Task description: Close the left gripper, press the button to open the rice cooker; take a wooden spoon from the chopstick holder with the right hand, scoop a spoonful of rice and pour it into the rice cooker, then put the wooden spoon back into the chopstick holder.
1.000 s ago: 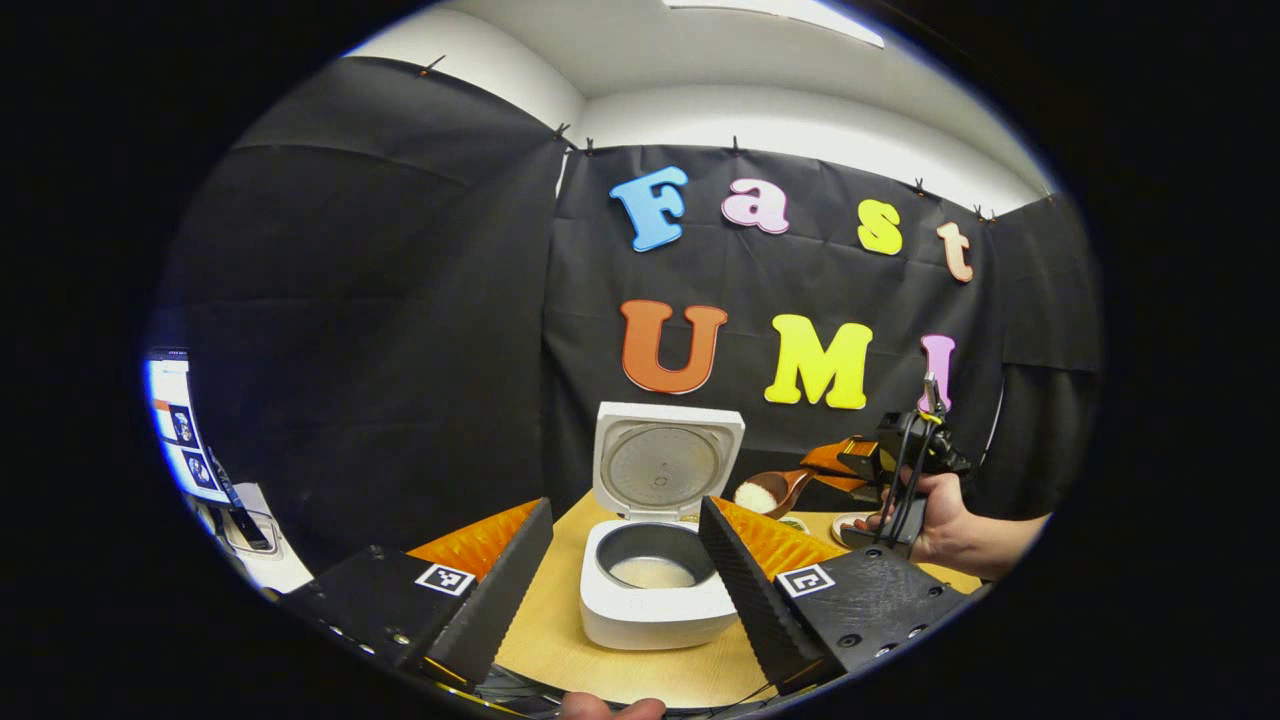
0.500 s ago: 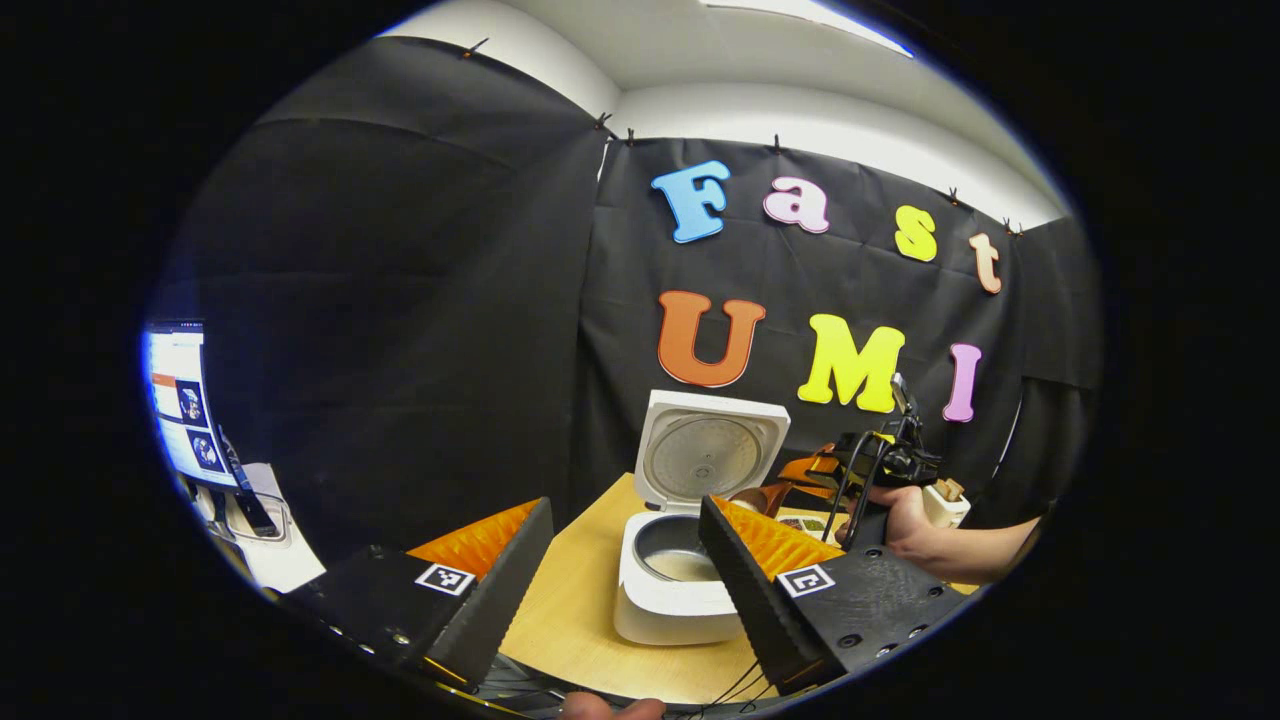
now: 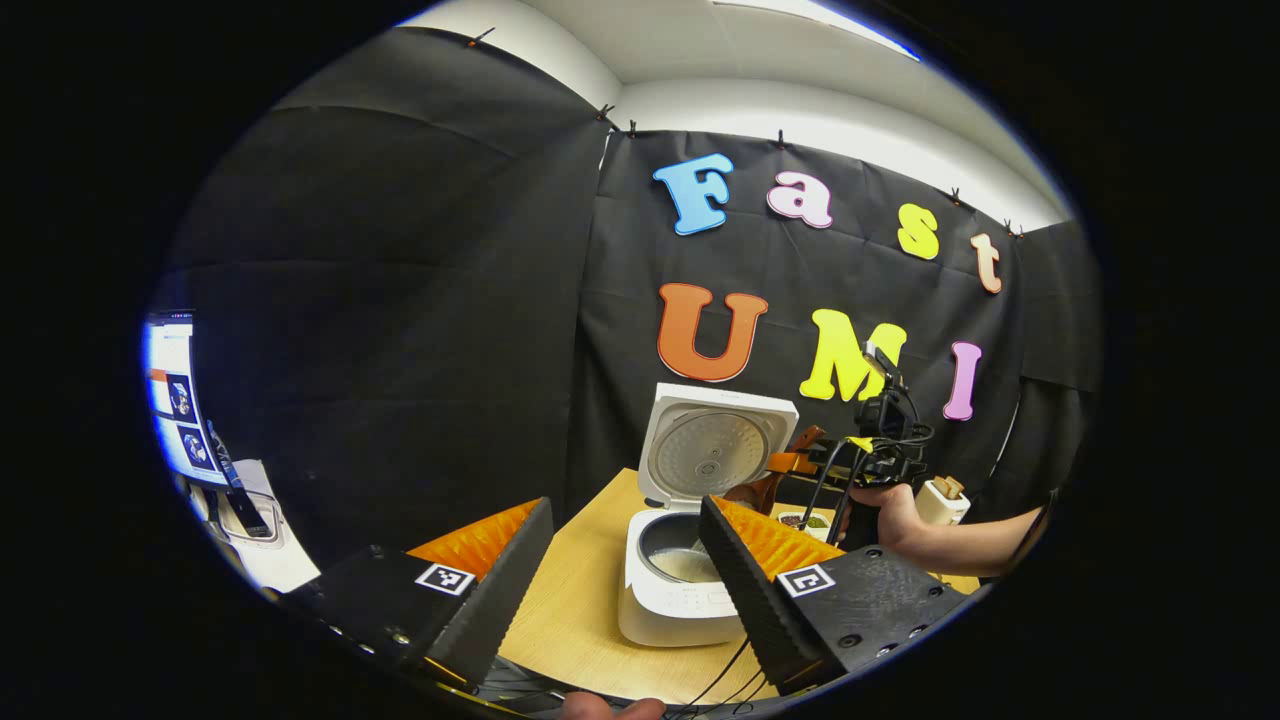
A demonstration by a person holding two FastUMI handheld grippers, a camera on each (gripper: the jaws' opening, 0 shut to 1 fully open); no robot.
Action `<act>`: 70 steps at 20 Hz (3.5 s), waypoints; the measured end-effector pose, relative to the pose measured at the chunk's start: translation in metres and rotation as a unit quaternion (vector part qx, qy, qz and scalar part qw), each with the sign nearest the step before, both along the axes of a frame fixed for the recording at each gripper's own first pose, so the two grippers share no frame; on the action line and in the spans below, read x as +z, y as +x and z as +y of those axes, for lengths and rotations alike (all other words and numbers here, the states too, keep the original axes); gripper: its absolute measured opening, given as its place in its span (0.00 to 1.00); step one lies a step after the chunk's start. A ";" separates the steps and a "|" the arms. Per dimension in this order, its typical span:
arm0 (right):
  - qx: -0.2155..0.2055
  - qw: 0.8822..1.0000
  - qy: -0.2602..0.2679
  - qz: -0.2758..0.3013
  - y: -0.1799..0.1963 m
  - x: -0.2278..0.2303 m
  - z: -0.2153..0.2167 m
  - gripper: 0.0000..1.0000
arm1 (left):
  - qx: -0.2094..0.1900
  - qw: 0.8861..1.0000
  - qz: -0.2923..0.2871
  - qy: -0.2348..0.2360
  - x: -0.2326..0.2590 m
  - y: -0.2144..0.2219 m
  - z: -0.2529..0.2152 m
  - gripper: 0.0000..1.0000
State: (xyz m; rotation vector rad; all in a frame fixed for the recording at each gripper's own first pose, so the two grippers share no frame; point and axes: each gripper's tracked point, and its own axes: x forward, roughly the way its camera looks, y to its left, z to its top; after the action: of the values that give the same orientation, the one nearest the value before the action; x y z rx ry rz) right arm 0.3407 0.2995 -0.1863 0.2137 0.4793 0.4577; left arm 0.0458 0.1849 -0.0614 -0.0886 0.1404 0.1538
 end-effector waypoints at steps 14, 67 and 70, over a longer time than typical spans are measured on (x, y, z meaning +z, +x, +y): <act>0.106 0.965 -0.172 -0.169 -0.033 0.045 0.043 0.11 | -0.022 1.000 -0.005 0.001 -0.004 0.007 -0.001 0.94; -0.271 0.960 -0.060 0.024 -0.111 -0.102 -0.496 0.11 | -0.124 0.991 0.042 0.001 -0.005 0.051 -0.219 0.94; -0.263 0.962 -0.066 0.038 -0.109 -0.130 -0.499 0.11 | -0.126 0.991 0.047 0.008 -0.006 0.058 -0.233 0.94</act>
State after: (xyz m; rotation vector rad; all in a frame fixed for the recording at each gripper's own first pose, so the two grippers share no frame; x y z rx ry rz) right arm 0.2319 -0.1999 -0.3161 0.2217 0.5043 -0.1038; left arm 0.1034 -0.0476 -0.0677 -0.0480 0.2422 -0.0925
